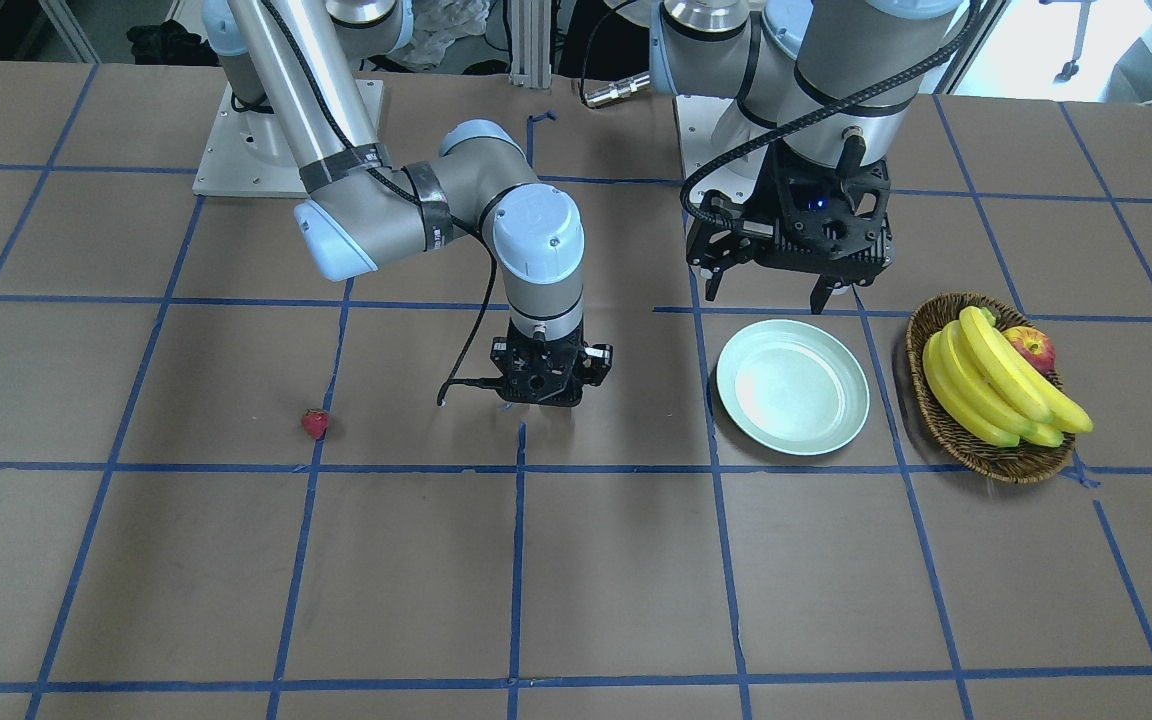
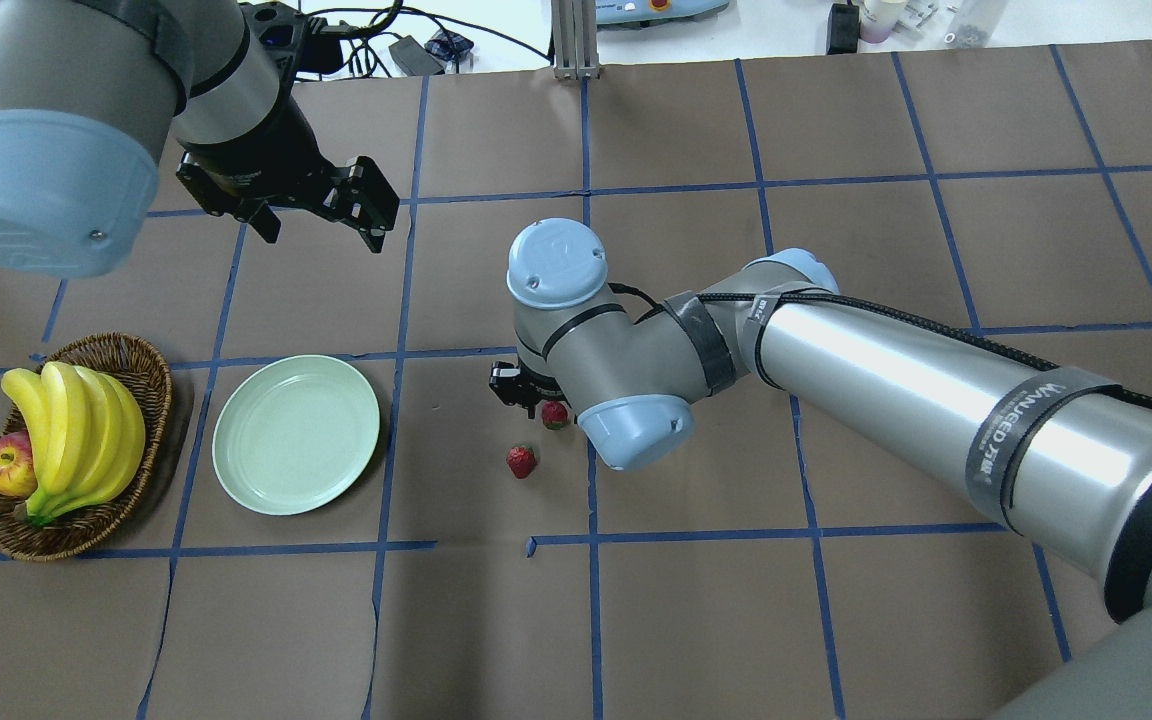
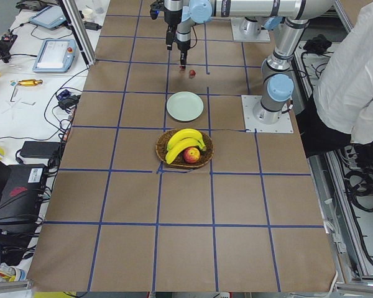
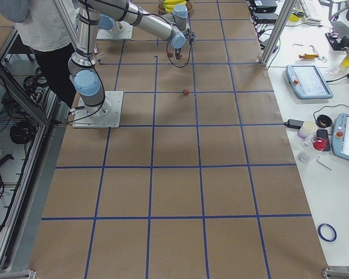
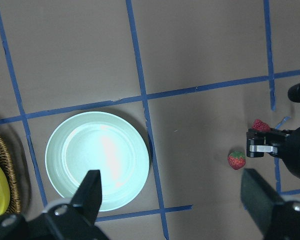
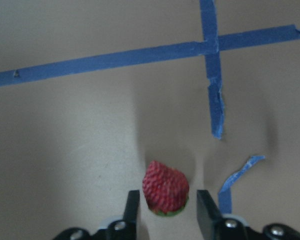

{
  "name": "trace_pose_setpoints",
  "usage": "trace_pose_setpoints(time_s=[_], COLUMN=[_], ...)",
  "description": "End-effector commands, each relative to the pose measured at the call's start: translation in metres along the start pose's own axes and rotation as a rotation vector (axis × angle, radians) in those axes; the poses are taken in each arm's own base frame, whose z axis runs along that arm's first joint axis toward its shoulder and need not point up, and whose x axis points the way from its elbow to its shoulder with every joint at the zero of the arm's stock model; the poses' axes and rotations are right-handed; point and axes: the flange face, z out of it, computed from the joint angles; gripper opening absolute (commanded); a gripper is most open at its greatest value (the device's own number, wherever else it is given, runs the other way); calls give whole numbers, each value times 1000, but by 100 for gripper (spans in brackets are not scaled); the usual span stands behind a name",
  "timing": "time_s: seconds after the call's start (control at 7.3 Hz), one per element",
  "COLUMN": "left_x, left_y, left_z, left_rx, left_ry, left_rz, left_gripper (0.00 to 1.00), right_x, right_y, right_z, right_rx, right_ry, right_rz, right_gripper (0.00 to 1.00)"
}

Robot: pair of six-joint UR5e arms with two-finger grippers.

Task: Collect all strawberries into plate
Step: 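Carry the strawberry beside the first one and open the right gripper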

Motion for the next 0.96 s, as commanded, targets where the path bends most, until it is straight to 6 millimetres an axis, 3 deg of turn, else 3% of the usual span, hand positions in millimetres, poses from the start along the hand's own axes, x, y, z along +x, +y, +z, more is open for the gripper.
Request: trace_pose_setpoints(time_s=[0.0, 0.14, 0.41, 0.68, 0.82], left_x=[0, 0, 0, 0, 0], left_y=[0, -1, -1, -1, -1], left_z=[0, 0, 0, 1, 1], left_rx=[0, 0, 0, -1, -1], left_ry=[0, 0, 0, 0, -1], left_rz=[1, 1, 1, 1, 1], left_gripper=[100, 100, 100, 100, 100], right_x=[16, 51, 160, 254, 278], right_y=[-10, -31, -56, -62, -60], right_z=[-14, -29, -52, -56, -47], right_rx=[26, 30, 3, -21, -54], right_ry=[8, 22, 68, 164, 164], right_rz=[-111, -141, -154, -228, -232], right_gripper=[100, 100, 100, 100, 100])
